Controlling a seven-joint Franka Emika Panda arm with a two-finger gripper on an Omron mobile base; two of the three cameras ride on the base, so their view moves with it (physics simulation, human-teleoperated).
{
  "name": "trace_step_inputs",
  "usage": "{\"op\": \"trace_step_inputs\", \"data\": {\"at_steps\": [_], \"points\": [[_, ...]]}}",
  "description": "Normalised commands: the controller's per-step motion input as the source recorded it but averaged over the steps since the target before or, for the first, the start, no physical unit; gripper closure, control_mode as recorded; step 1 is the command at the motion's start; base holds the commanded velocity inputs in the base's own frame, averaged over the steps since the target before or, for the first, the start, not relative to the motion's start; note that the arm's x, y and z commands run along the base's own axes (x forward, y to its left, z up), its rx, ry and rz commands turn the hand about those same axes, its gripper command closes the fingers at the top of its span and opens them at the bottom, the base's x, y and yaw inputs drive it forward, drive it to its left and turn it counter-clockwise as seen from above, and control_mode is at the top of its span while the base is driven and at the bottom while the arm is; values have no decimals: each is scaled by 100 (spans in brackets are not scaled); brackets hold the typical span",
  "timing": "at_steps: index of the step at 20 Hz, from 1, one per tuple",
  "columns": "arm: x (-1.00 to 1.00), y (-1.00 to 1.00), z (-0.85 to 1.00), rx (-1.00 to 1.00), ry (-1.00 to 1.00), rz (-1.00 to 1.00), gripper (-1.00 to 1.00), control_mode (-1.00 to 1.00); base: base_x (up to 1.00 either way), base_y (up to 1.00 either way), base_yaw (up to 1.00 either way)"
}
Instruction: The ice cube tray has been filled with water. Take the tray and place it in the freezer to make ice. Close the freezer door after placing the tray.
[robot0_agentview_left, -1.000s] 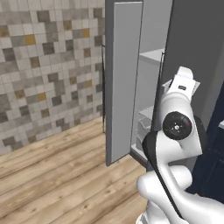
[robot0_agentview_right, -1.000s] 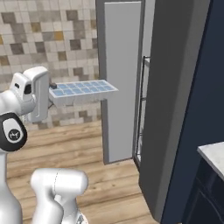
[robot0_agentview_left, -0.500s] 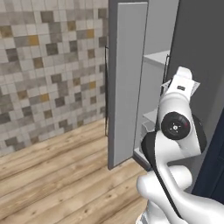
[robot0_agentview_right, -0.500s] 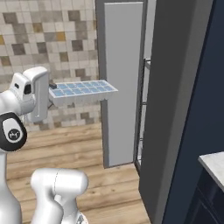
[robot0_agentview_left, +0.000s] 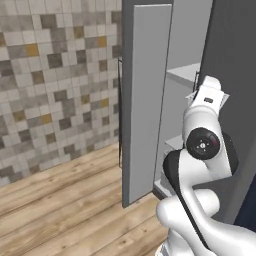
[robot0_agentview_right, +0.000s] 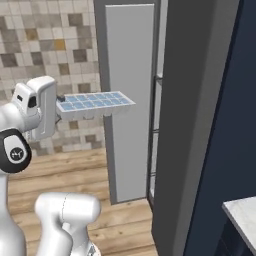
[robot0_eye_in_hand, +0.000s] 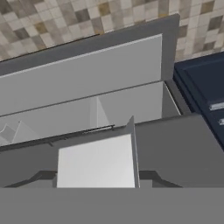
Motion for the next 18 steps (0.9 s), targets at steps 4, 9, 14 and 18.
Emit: {"op": "trace_step_inputs", "data": {"at_steps": [4,9,14,18], "points": [[0,0,0,0,0,0,100,100,55,0,0],[0,0,0,0,0,0,100,100,34,0,0],[0,0,0,0,0,0,100,100,39,-1,0],[0,0,0,0,0,0,100,100,60,-3,0]]}}
